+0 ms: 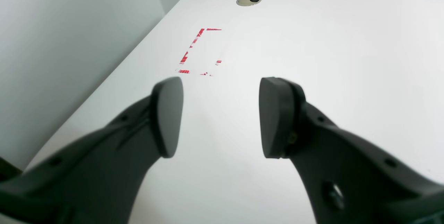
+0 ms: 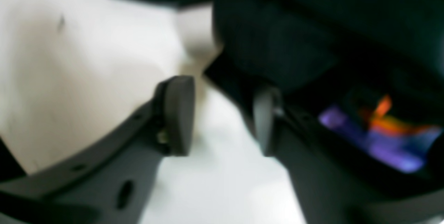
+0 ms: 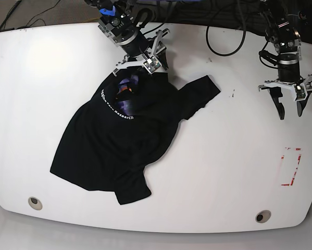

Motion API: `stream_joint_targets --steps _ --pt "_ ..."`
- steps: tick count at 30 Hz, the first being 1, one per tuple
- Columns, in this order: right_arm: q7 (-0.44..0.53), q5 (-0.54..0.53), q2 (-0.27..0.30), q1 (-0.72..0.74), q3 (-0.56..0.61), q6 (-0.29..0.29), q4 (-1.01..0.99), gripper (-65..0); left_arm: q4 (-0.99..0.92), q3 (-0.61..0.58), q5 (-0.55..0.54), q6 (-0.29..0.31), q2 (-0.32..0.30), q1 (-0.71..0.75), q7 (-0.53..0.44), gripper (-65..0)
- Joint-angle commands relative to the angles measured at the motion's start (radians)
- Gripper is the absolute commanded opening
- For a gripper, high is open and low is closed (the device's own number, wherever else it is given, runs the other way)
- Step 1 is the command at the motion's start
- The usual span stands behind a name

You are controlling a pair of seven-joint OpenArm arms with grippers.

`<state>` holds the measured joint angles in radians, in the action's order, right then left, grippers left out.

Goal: Layout the t-shirt on the table in an organized manner, then fold the t-shirt properly
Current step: 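Grasp the t-shirt collar edge with the right gripper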

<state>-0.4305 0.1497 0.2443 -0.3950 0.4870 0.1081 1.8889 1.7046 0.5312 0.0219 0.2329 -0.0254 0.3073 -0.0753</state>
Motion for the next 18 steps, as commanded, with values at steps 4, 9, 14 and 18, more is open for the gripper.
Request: stream_joint_targets --steps 4,9,14,18 --pt "0.012 -0.003 0.031 0.005 0.031 -0.002 -0.005 -28.0 0.022 0.002 -0.004 -0.002 -0.011 -0.006 -0.031 -31.9" --pt "0.011 -0.003 0.033 0.035 0.052 -0.002 -0.015 -27.7 0.022 0.002 -0.004 0.000 -0.011 -0.006 -0.031 -31.9" --pt "0.011 -0.003 0.031 0.084 0.057 -0.002 -0.078 -27.7 0.022 0.002 -0.003 0.000 -0.011 -0.004 -0.031 -31.9" --pt "0.014 -0.003 0.031 0.126 0.057 -0.002 -0.131 -27.7 0.022 0.002 -0.003 0.000 -0.011 -0.004 -0.031 -31.9"
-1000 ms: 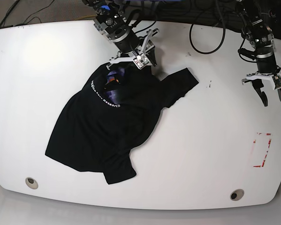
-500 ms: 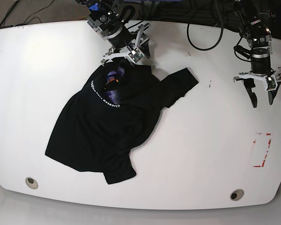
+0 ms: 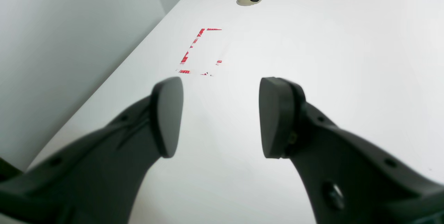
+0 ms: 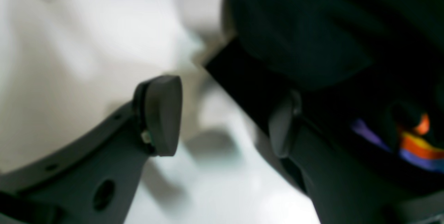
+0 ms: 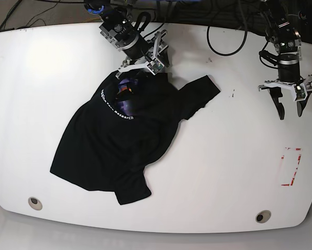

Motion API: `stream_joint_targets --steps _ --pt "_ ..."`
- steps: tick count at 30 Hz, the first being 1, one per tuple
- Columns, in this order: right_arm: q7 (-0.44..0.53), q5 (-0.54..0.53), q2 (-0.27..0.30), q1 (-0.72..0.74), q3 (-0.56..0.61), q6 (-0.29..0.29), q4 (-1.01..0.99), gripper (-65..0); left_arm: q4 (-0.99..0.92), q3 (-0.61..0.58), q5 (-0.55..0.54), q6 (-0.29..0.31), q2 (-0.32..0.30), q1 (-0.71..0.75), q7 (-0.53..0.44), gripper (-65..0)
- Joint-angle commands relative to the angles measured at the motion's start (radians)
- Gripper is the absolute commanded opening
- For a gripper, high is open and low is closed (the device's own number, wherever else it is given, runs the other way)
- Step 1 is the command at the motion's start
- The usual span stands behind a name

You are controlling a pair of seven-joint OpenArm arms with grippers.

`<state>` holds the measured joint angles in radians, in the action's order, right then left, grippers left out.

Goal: Layout the t-shirt on the table in an organized manner, then fold the t-shirt properly
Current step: 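Grasp the t-shirt collar edge with the right gripper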

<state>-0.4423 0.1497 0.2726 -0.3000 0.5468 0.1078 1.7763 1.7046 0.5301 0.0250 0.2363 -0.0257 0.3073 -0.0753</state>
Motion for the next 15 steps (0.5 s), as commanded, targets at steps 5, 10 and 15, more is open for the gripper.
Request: stream_joint_targets --steps 5,10,15 --pt "0.026 -0.003 0.006 0.072 -0.006 -0.001 -0.052 -27.7 0.022 0.003 -0.004 -0.004 -0.010 0.011 -0.033 -31.9" --pt "0.026 -0.003 0.011 0.089 -0.008 -0.001 -0.054 -27.7 0.022 0.003 -0.004 -0.004 -0.012 0.016 -0.034 -31.9" --pt "0.027 -0.003 0.011 0.097 -0.009 -0.001 -0.054 -28.8 0.022 0.003 -0.004 -0.004 -0.012 0.016 -0.034 -31.9"
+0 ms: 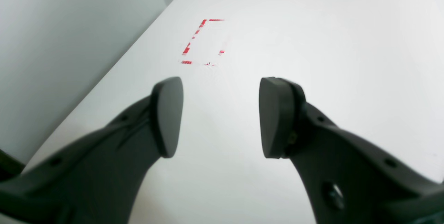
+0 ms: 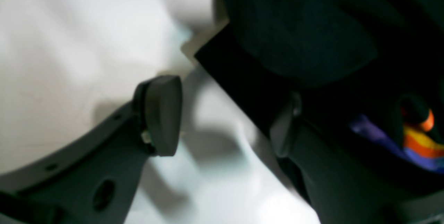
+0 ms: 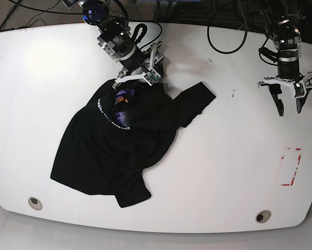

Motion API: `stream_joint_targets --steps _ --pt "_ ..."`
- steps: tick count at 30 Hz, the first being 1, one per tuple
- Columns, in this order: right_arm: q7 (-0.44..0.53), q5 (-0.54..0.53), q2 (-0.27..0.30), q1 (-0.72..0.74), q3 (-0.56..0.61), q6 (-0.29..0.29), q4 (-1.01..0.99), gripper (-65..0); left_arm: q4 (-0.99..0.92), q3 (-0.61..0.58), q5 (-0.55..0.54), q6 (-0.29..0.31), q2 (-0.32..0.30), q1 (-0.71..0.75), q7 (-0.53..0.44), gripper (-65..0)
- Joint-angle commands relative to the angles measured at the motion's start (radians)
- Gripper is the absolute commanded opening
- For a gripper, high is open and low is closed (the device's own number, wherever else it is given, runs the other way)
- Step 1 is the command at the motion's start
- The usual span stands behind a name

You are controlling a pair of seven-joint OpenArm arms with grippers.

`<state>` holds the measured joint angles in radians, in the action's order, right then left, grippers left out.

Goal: Layout the t-shirt on the table in an organized manner, then fold the t-shirt properly
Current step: 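Grasp the t-shirt collar edge with the right gripper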

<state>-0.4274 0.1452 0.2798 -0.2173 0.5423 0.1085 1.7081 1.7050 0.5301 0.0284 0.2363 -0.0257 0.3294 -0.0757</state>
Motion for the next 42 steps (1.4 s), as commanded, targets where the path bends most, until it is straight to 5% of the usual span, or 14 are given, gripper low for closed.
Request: stream_joint_targets --steps 1,7,19,42 --pt "0.012 0.001 0.003 0.017 -0.003 -0.002 0.014 -29.5 0.022 0.003 -0.008 -0.004 -0.012 -0.006 -0.034 -31.9" --pt "0.012 0.001 -0.003 0.019 0.002 -0.002 0.030 -37.9 0.022 0.003 -0.008 -0.002 -0.012 -0.006 -0.034 -31.9" --pt "0.012 0.001 -0.030 0.042 0.000 -0.002 0.056 -31.2 0.022 0.003 -0.008 -0.002 -0.012 -0.006 -0.034 -31.9" --pt "0.012 0.001 -0.038 0.089 0.002 0.004 -0.087 -31.2 0.022 0.005 -0.008 -0.002 -0.016 -0.005 -0.034 -31.9"
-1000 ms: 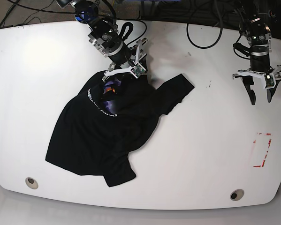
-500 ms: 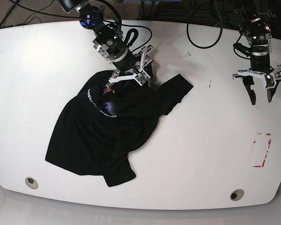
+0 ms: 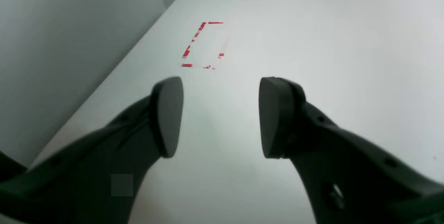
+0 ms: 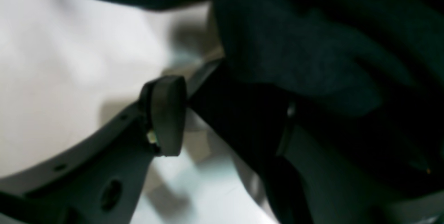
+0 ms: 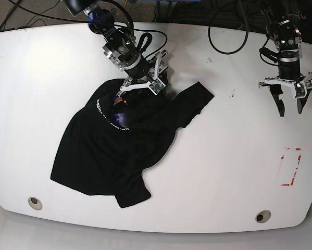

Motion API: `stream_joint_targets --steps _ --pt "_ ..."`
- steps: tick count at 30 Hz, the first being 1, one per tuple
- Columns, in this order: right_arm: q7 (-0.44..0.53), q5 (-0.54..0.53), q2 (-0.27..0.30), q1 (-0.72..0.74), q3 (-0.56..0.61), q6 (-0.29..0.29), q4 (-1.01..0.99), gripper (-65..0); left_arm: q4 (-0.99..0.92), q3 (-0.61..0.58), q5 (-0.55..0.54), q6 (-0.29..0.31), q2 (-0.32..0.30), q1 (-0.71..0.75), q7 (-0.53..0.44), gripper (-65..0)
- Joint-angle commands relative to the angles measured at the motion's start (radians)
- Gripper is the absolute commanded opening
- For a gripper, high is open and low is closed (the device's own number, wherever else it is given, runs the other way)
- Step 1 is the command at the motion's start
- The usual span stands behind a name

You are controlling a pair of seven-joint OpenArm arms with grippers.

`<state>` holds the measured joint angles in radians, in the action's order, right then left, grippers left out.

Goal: Layout the t-shirt on the table in an organized manner, then fold the t-shirt properly
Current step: 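Grasp the t-shirt collar edge with the right gripper, then drag the held collar away from the robot with the right gripper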

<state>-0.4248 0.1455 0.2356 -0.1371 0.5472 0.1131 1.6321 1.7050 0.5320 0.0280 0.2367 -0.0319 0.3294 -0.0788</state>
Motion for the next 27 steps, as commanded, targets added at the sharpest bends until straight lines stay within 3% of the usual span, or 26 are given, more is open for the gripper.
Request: stream_joint_targets --steps 1,5,8,13,22,27 --pt "0.010 0.001 0.006 0.009 -0.003 0.000 -0.020 -31.2 0.022 0.003 -0.007 -0.003 -0.009 -0.005 -0.031 -31.9" --pt "0.050 0.001 0.006 0.004 -0.003 0.000 -0.060 -35.0 0.022 0.003 -0.007 -0.003 -0.007 -0.005 -0.031 -31.9" --pt "0.083 0.001 0.006 0.001 -0.003 0.000 -0.086 -44.2 0.022 0.003 -0.007 -0.003 -0.007 -0.005 -0.031 -31.9" --pt "0.086 0.001 0.003 -0.002 -0.003 0.000 -0.105 -65.0 0.022 0.003 -0.007 -0.003 -0.007 -0.005 -0.031 -31.9" --pt "0.083 0.001 0.009 -0.074 -0.008 -0.005 0.015 -65.0 0.023 0.001 -0.007 -0.003 -0.010 -0.005 -0.031 -31.9" --pt "0.027 0.001 0.038 -0.114 -0.009 -0.006 0.162 -65.0 0.025 0.001 -0.007 -0.003 -0.012 -0.006 -0.031 -31.9"
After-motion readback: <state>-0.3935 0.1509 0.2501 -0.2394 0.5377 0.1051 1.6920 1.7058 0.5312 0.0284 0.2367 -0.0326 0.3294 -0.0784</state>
